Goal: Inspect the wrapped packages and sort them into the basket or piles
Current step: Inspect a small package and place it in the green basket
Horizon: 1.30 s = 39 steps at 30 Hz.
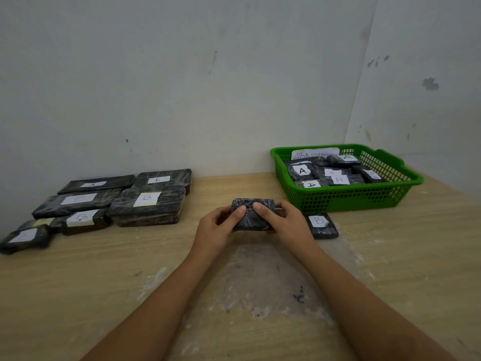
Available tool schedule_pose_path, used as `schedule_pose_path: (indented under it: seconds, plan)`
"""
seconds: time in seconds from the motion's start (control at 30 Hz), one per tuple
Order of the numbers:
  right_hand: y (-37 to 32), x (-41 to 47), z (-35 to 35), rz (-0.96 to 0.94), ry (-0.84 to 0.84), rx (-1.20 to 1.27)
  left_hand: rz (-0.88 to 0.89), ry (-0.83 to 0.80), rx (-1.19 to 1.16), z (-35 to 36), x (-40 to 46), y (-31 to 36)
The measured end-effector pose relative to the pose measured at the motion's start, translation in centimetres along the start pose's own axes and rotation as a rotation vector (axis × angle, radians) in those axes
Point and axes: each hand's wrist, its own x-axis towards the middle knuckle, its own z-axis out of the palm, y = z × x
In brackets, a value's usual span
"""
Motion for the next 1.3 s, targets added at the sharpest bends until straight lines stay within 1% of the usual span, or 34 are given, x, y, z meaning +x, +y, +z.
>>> schedule_pose_path:
  seconds: [0.17, 0.33, 0.6, 0.67, 0.73, 0.83, 0.9, 0.97, 1.03, 1.1, 1.2, 1.3]
  plan:
    - [-0.1, 0.0, 0.1, -0.008, 0.026, 0.014, -0.022, -0.006, 0.010, 0.1, 0.1, -0.2]
    - [-0.2, -0.2, -0.1, -0.009, -0.022, 0.018, -0.077, 0.014, -0.057, 0.0, 0.4, -0.3]
    - [-0.3, -0.3, 0.0, 0.004, -0.011, 0.009, -0.135, 0.040, -0.098, 0.2, 0.4, -0.3]
    - [-0.8, -0.6, -0.1, 0.009, -0.049, -0.027, -0.158, 0.067, -0.098, 0.0, 0.5, -0.1]
    - [-1.4, -1.0, -0.2, -0.002, -0.133, -0.039, -0.186, 0.097, -0.105, -0.3, 0.6, 0.1]
    - [-1.6, -1.4, -0.5, -0.054, -0.266, -0.018, -0.204, 0.141, -0.127, -0.6, 0.7, 0.2]
    - [-1.3, -1.2, -0.7, -0.095, -0.299, -0.011, -0.197, 0.148, -0.118, -0.7, 0.8, 0.2]
    - [-1.2, -0.9, -0.7, -0.111, -0.261, 0.004, -0.187, 0.124, -0.061, -0.7, 0.7, 0.3]
    - [-1.1, -0.7, -0.6, -0.074, -0.206, 0.053, -0.199, 0.090, -0.024, -0.5, 0.7, 0.5]
    - [-1.0, -0.6, -0.8, -0.063, -0.190, 0.071, -0.193, 0.040, 0.008, -0.3, 0.4, 0.8]
    - [-0.8, -0.5, -0.7, -0.092, -0.169, 0.024, -0.137, -0.017, 0.070, -0.2, 0.0, 1.1]
    - [-0.7, -0.6, -0.7, -0.124, -0.125, -0.066, -0.090, -0.015, 0.114, -0.4, -0.1, 1.0]
